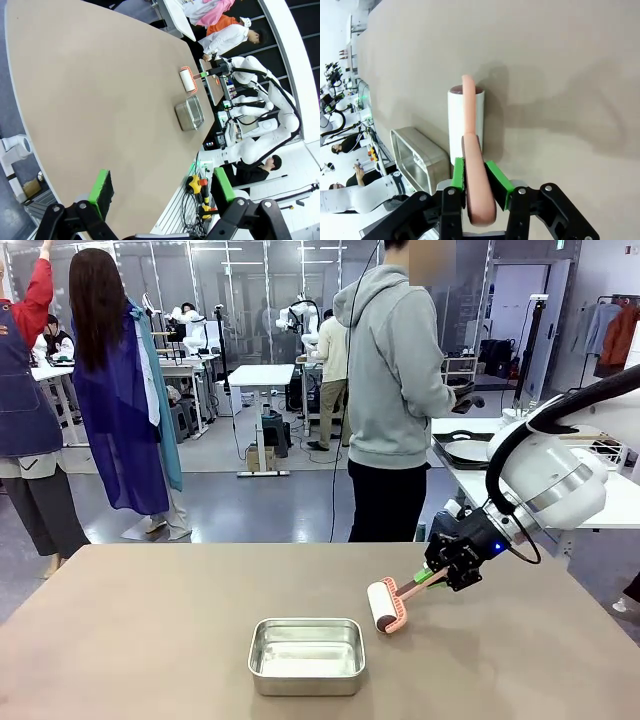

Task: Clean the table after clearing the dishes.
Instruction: When the right (or left) Handle tray is removed, use the right hand (or left hand) to clean the right (or left) side of the table with the Lint Roller.

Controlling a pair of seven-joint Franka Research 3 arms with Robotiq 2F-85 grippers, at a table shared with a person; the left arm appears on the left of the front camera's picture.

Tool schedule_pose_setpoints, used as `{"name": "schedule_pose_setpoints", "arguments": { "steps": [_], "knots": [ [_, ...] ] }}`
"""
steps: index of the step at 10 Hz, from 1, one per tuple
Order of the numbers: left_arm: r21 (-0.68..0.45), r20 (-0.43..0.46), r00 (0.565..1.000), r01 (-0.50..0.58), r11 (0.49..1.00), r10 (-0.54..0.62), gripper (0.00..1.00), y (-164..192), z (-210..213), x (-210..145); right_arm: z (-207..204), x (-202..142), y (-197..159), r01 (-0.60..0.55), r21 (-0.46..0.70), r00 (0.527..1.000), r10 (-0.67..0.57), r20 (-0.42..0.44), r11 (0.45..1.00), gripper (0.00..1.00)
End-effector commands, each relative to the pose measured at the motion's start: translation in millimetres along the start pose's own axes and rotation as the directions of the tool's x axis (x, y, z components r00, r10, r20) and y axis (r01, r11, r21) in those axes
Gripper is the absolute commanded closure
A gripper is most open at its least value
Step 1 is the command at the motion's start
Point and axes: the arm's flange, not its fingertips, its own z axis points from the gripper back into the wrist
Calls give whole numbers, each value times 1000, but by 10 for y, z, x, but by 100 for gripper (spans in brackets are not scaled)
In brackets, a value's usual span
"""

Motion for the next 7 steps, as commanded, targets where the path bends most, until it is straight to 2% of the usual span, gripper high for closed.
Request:
{"name": "schedule_pose_setpoints", "arguments": {
  "steps": [1,2,5,7],
  "knots": [
    [5,-10,1000,-1,1000,1,0,-38,17,-42,-47,23,-207,1,-86,998,4,57,996,77],
    [5,-10,1000,-1,1000,1,0,-38,17,-42,72,-45,-343,-9,-100,998,15,54,995,77],
    [5,-10,1000,-1,1000,1,0,-38,17,-42,580,-181,-695,11,-248,997,10,83,969,77],
    [5,-10,1000,-1,1000,1,0,-38,17,-42,905,-263,-795,18,-349,997,8,72,937,77]
  ]
}}
